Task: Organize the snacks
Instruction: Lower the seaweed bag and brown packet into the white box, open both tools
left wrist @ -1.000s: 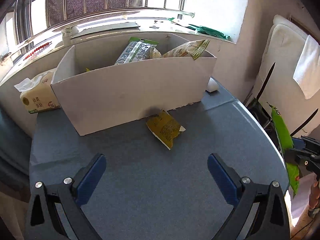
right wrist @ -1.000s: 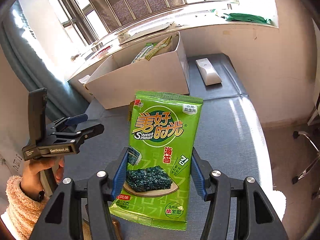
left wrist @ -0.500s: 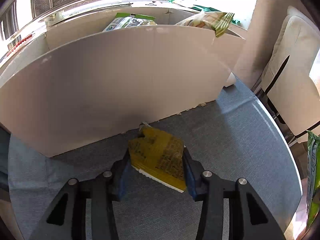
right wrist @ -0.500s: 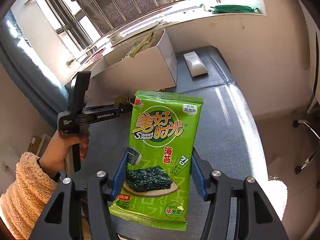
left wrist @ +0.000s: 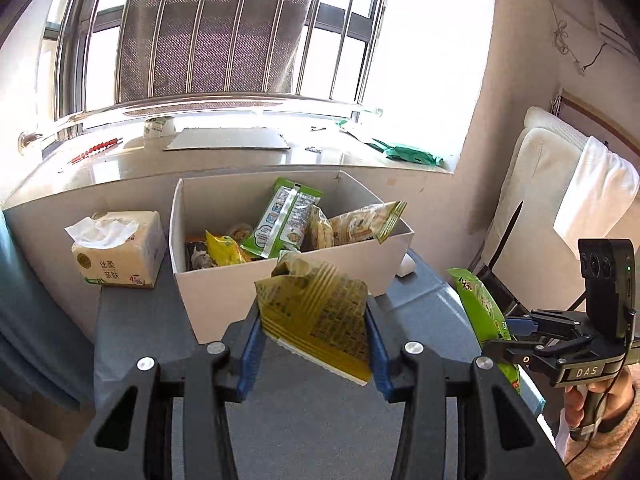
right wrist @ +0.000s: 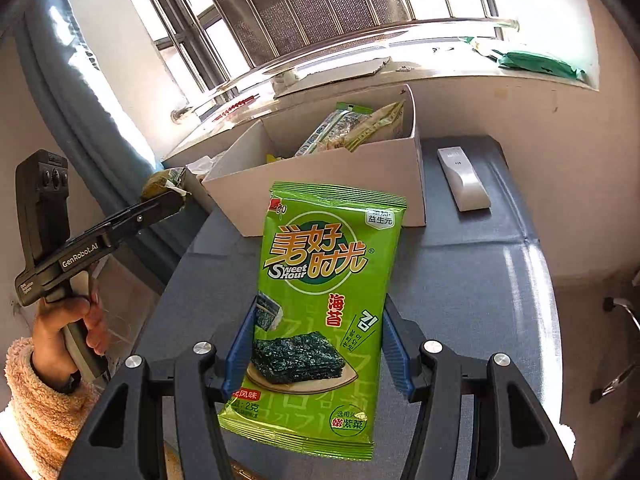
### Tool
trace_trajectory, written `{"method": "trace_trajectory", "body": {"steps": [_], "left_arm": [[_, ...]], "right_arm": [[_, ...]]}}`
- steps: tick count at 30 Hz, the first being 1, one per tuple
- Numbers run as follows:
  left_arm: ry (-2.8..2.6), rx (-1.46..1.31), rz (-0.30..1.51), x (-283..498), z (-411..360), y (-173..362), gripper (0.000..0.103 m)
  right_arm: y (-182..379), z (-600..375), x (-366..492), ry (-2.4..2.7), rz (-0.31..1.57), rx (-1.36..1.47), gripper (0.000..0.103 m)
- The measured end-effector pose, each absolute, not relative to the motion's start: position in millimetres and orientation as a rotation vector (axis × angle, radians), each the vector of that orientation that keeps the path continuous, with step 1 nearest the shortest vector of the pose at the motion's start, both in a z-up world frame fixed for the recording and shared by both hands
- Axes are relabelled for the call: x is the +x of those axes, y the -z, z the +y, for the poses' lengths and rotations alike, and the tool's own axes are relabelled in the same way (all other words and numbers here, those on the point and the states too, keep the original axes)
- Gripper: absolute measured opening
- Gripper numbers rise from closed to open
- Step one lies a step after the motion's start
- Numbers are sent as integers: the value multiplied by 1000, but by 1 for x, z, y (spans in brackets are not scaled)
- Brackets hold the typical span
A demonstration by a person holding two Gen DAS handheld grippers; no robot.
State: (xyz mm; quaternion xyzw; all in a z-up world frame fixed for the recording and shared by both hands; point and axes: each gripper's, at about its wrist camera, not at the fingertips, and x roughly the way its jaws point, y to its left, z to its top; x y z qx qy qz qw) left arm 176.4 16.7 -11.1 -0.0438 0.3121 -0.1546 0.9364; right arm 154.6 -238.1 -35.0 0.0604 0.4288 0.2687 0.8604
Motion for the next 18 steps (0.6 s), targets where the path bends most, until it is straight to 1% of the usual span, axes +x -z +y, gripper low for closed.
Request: {"method": "trace_trajectory", "body": {"steps": [3, 6, 9, 12, 15, 16, 17, 18], "left_arm": [[301, -87, 612, 201, 29, -11, 50], [284, -117, 611, 238, 33, -19, 50], [251, -124, 668, 283, 32, -12, 50], [197, -123, 738, 324, 31, 7, 50], [153, -141, 761, 347, 35, 19, 52], [140, -158, 770, 350, 38, 23, 64], [126, -175, 782, 352, 40, 25, 77], [108, -194, 780, 352, 43, 26, 103]], "right_arm": [[7, -221, 189, -566, 851, 98, 62], [-14, -204, 235, -576, 835, 100, 62], [-19, -188, 285, -517, 860, 79, 62], [-9, -177, 334, -473, 929, 88, 62], [-7, -178, 366, -428, 941, 84, 63], [-8, -178, 371, -416, 928, 80, 66], [-8, -180, 377, -402, 923, 87, 76], [-9, -182, 380, -386, 924, 104, 82]]}}
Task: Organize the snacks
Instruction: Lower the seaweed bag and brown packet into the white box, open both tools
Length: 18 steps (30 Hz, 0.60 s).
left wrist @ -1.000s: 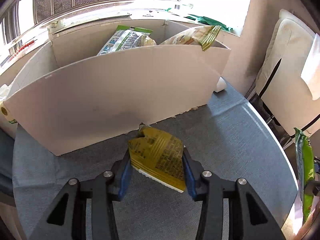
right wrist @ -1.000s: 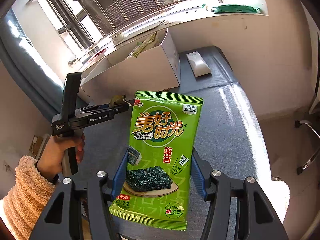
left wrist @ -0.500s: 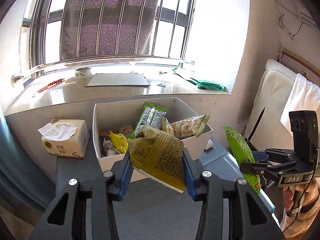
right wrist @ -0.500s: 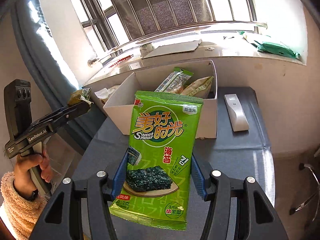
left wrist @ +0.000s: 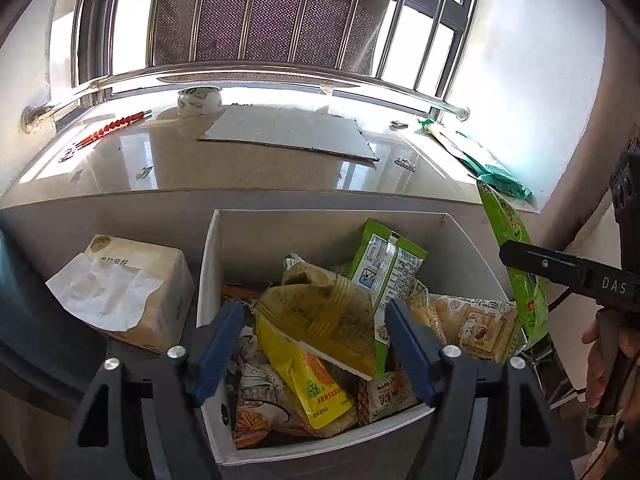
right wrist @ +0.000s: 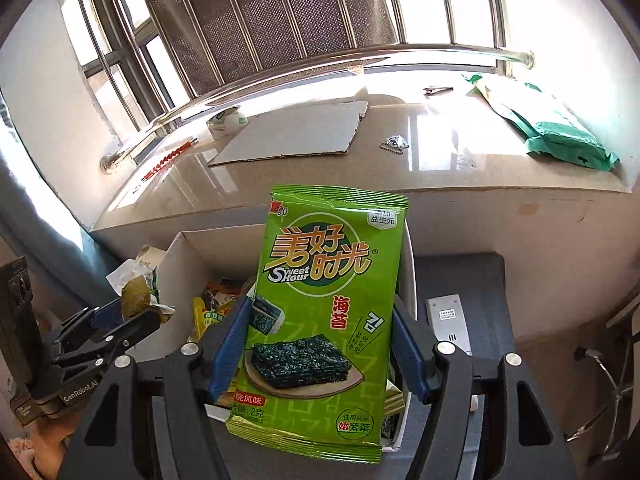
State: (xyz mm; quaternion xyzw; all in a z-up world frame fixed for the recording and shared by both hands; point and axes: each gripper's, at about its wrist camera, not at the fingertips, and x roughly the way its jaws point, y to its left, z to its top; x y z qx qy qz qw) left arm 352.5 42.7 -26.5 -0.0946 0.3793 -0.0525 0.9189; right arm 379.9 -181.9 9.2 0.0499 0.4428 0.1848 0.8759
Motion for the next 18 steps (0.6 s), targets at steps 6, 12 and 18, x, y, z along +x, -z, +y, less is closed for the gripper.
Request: {"method": "trace_trajectory", "body": {"steps": [6, 12, 18], "left_arm": [[43, -149, 737, 339, 45, 16, 103], [-18, -71, 652, 297, 31, -14, 103], [-26, -85, 527, 222, 22, -40, 103]], "right_arm": [[-16, -180, 366, -423, 916, 138, 103], [-38, -168, 323, -454, 814, 32, 103], [-61, -172, 250, -427, 687, -85, 103]]}}
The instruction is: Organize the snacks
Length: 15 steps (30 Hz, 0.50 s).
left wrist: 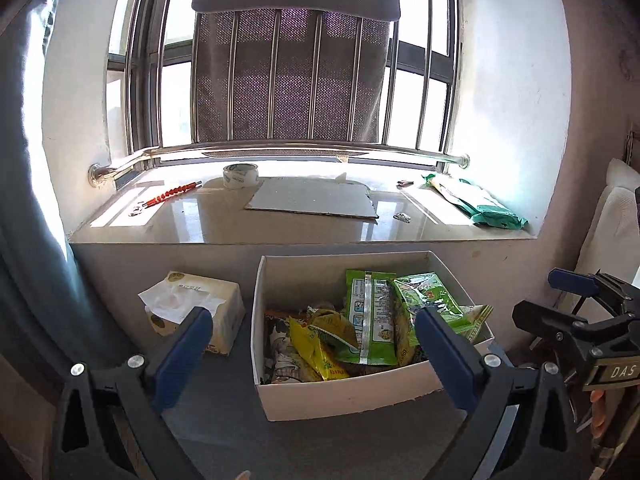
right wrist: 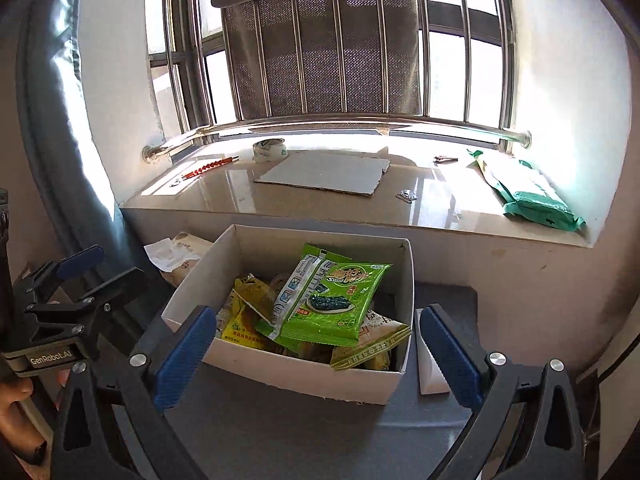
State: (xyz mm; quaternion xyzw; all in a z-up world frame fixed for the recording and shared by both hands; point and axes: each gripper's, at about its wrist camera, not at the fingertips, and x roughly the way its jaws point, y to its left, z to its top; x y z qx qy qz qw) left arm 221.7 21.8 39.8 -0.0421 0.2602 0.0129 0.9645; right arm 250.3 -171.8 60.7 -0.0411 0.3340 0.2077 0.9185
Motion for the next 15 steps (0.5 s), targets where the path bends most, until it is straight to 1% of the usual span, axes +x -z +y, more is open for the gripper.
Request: {"method": "trace_trajectory", "body": {"steps": [4, 7, 10, 13, 15], "left_arm": [[-17, -25, 486, 168, 9, -46, 103], [10, -40, 487, 139, 10, -42, 103], [47, -61, 529, 120, 12, -24, 103], [40, -51, 581, 108, 9, 5, 103], [61, -53, 618, 101, 9, 23, 103]], "right_arm": [[-65, -187, 201, -503, 645, -62, 103], [-55, -196, 170, -540, 633, -43, 103], [-35, -202, 150, -537, 665, -57, 103], [-17, -221, 135, -507, 678, -22, 103], [-6, -229, 125, -499, 701, -46, 103]]}}
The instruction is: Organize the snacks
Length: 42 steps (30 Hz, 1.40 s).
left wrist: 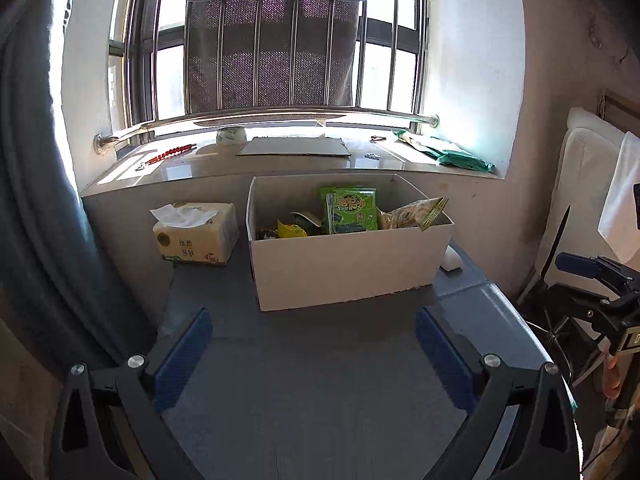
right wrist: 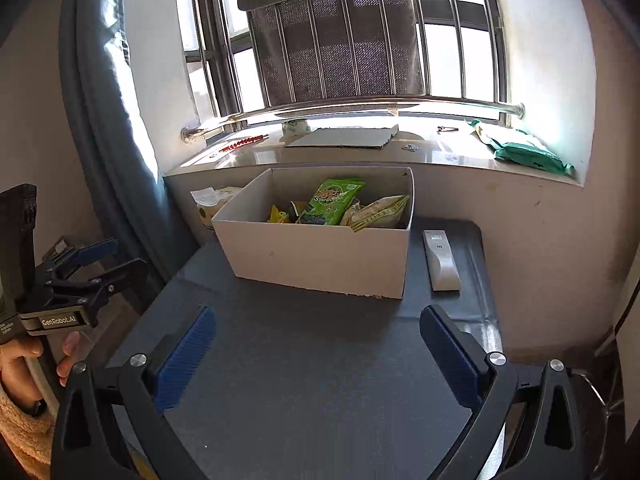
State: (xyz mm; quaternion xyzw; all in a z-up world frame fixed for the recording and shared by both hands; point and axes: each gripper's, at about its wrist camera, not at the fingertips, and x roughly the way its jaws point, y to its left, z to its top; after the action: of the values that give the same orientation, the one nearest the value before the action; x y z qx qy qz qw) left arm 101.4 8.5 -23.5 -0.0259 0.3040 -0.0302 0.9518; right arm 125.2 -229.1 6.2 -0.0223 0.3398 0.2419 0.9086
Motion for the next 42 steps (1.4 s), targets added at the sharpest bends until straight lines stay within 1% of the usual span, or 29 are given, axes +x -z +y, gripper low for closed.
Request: {"method": "trace_trajectory", "body": {"steps": [3, 8, 10, 12, 17, 22, 30, 42], "left_arm": [[64, -72, 653, 97, 11, 42, 103], [115, -186, 640, 80, 18, 35, 103], [138, -213, 677, 78, 21, 40, 103], [82, -181, 722, 77, 20, 46, 103], [44, -57, 644, 55, 15, 30, 103], [35, -52, 601, 41, 15, 17, 103], [19, -55, 603, 32, 7, 15, 103], [22, -58, 616, 30, 1, 17, 103]], "right_arm": [[1, -241, 112, -480, 693, -71, 103], [-10, -259, 106, -464, 727, -24, 103], [-16, -265, 101, -493, 704, -1, 103], [-18, -264, 100, -466, 692, -17, 103], [-16, -257, 96, -493, 700, 9, 103], [-25, -248, 83, -520, 667, 18, 103], [-29, -238, 64, -494, 648, -22, 103], [-14, -241, 64, -481, 686, -11, 103]]}}
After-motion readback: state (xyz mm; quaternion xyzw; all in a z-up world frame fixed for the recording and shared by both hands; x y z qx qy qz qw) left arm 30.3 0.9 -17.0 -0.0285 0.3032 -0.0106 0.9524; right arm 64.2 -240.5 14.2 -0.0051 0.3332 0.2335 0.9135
